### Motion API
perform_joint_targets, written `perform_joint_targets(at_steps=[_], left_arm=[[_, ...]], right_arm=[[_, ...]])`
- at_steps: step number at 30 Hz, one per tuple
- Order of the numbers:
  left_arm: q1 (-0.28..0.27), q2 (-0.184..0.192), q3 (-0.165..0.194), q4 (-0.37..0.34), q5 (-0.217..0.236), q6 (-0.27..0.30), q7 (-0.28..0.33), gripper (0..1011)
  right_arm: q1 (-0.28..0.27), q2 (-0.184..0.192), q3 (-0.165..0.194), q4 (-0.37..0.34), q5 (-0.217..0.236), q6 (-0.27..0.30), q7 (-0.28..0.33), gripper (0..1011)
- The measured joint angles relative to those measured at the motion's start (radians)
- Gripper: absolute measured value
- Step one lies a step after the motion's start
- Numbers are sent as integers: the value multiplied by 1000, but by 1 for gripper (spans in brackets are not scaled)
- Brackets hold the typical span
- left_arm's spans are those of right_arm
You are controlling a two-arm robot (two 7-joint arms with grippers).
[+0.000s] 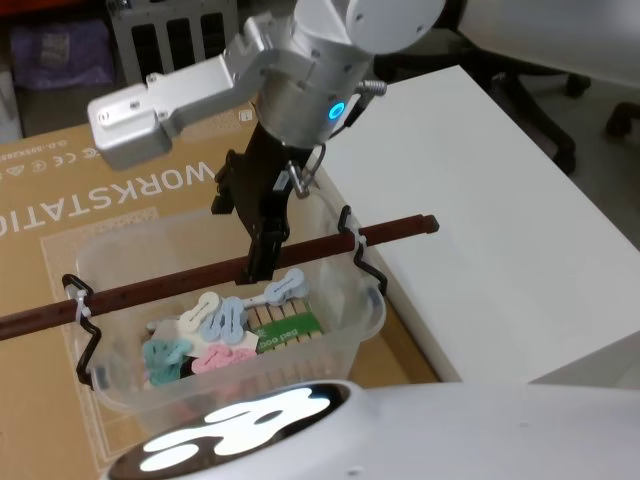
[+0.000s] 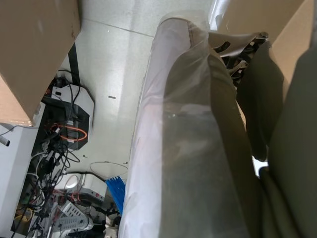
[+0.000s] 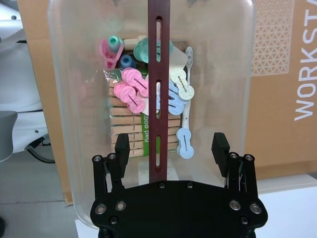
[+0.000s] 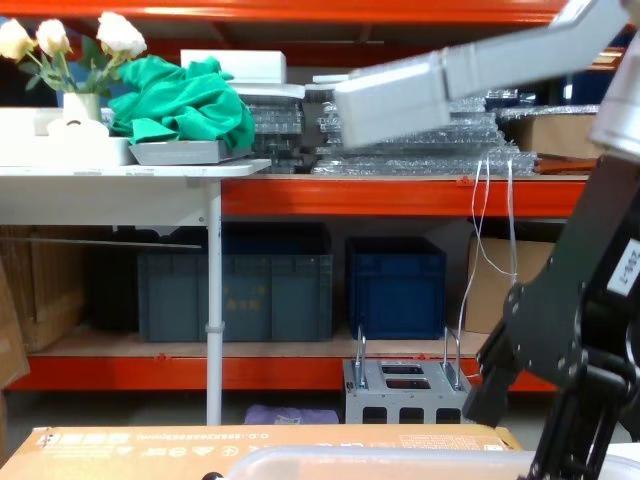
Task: Use one hand to grasp the basket and place it at the designated location.
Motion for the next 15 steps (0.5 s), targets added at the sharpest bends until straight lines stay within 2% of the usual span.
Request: perform_joint_targets(at_steps=[15], left_arm=[[0,0,0,0,0,0,0,0]], right_arm=[[-11,-33,-64,22,-72,17,-7,1000]])
